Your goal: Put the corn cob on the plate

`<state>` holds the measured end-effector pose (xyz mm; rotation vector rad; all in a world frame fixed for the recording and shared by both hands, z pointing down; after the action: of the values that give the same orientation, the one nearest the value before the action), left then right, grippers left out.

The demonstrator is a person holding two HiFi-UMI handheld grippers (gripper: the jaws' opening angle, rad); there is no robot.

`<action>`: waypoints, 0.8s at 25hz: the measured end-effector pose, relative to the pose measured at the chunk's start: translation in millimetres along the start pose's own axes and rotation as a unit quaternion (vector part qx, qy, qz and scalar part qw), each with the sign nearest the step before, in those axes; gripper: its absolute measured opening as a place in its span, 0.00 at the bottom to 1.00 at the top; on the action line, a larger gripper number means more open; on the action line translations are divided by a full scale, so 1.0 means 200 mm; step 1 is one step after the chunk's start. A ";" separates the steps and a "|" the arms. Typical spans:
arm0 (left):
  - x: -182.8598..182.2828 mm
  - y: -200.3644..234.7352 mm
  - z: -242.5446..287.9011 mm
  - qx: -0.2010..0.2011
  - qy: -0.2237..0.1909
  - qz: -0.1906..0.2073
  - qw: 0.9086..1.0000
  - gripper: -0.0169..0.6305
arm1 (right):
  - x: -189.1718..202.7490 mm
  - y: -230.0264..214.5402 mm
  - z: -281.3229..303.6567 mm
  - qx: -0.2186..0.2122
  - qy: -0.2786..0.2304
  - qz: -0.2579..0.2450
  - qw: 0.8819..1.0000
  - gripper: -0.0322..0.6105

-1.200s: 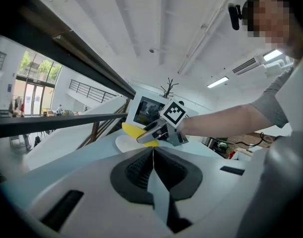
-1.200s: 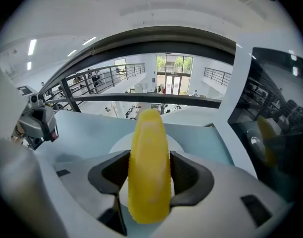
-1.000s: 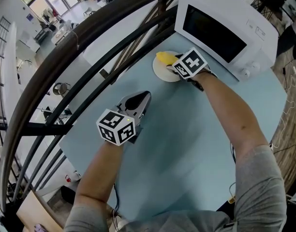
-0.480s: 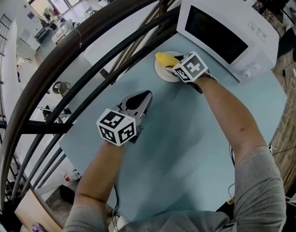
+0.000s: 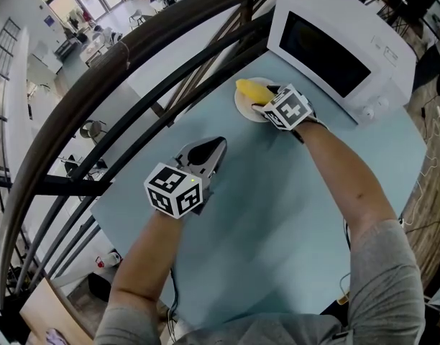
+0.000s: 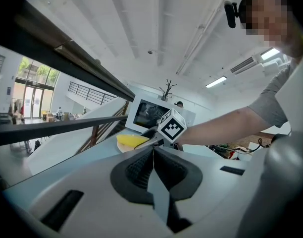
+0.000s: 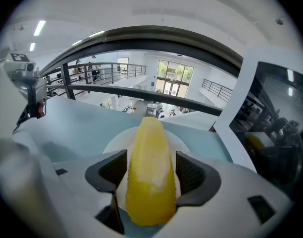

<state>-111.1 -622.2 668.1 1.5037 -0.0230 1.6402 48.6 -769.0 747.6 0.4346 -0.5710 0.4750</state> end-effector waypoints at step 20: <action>-0.15 -0.29 -0.24 -0.008 -0.017 0.023 1.000 0.06 | -0.11 0.10 -0.61 0.031 -0.052 0.065 0.996 0.52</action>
<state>-119.0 -577.3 600.5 1.5293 -0.0893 1.6464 71.0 -696.9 647.3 0.4848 -0.6900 0.5979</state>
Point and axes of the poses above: the fingertips, and each gripper's own axes: z forward along the fingers, y to its left, x out of its underside, the point moved 4 cm from there along -z, backward along the fingers, and after that the axes turned 12 degrees about -z, right-handed, at the moved point
